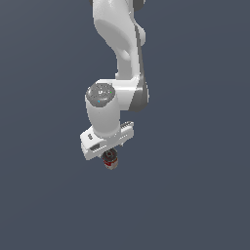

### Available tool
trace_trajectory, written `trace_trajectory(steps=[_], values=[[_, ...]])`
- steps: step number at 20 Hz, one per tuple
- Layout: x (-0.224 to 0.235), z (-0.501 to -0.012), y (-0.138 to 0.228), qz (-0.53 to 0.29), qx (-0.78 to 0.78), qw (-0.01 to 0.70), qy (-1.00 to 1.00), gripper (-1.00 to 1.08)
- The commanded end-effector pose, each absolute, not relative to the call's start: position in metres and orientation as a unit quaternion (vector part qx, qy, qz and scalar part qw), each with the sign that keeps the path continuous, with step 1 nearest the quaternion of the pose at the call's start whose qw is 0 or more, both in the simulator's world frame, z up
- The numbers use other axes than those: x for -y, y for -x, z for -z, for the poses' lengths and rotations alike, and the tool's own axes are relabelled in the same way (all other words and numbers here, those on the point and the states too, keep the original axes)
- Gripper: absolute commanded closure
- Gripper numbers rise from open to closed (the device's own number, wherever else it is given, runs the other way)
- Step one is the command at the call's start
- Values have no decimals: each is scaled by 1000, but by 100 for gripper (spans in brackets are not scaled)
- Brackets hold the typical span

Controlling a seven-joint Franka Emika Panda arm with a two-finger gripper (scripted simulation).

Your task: Pick up the object and move it to a goal position.

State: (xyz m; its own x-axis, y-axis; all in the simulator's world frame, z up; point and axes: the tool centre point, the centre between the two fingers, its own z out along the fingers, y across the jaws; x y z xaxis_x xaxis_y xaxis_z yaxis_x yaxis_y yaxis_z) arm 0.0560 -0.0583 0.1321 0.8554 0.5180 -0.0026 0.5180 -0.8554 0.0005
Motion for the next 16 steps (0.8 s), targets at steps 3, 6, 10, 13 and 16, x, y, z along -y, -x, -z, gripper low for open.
trace_trajectory(steps=[3, 6, 10, 13, 16], values=[[64, -129, -60, 0, -289, 0, -957, -92], [65, -128, -62, 0, -295, 0, -956, -92], [66, -127, -61, 0, -294, 0, -956, -92], [66, -121, -61, 0, -294, 0, -956, -92], [65, -106, -61, 0, -295, 0, -956, -92]])
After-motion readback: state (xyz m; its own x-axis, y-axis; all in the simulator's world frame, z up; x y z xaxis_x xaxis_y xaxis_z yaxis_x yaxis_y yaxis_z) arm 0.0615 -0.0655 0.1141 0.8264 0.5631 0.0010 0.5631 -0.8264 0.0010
